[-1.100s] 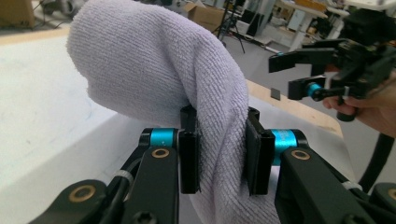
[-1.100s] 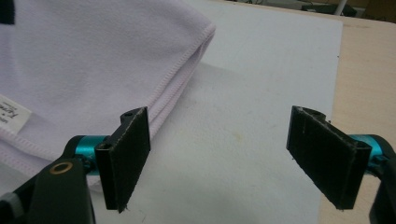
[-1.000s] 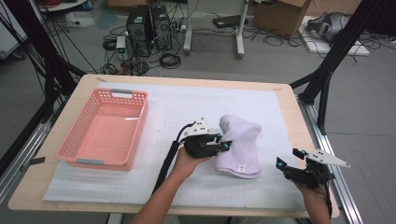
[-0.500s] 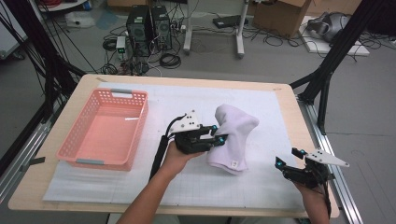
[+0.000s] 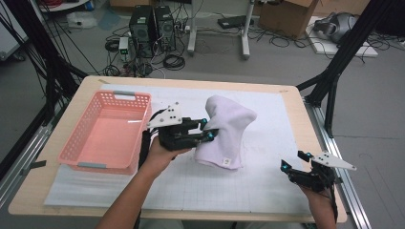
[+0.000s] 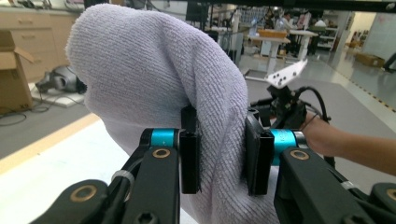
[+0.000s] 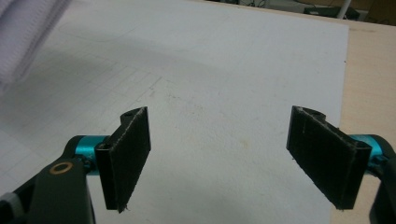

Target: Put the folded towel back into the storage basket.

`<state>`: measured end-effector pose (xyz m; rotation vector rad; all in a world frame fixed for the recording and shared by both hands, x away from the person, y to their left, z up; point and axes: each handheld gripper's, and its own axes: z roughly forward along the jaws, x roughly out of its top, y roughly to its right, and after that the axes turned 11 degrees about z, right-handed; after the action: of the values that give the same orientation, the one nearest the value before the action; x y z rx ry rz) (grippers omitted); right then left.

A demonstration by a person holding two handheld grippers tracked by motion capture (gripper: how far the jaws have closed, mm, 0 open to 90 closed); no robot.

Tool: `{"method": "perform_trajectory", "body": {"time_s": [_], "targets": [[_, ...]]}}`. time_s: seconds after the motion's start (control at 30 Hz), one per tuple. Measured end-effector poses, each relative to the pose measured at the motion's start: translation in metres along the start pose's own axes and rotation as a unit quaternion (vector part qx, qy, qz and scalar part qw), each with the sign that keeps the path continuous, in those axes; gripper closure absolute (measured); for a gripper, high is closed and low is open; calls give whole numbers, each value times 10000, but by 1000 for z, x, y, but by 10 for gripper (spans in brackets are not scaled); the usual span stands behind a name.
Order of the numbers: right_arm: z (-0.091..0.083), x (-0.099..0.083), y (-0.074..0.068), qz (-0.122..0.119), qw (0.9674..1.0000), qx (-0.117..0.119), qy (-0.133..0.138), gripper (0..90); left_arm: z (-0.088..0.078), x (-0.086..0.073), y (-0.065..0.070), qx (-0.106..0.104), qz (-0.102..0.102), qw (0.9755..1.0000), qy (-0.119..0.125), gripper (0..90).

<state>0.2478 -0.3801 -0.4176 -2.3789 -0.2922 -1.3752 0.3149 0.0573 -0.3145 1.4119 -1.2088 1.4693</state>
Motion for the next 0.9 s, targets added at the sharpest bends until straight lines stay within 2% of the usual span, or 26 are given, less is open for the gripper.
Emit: {"method": "perform_trajectory", "body": {"time_s": [0.4, 0.9], "targets": [[0, 1, -1, 12, 10000, -14, 45, 206, -43, 13, -14, 323, -13, 9994, 120, 718], [1, 2, -2, -6, 10000, -10, 33, 206, -96, 26, -28, 507, 88, 9985, 177, 718]]}}
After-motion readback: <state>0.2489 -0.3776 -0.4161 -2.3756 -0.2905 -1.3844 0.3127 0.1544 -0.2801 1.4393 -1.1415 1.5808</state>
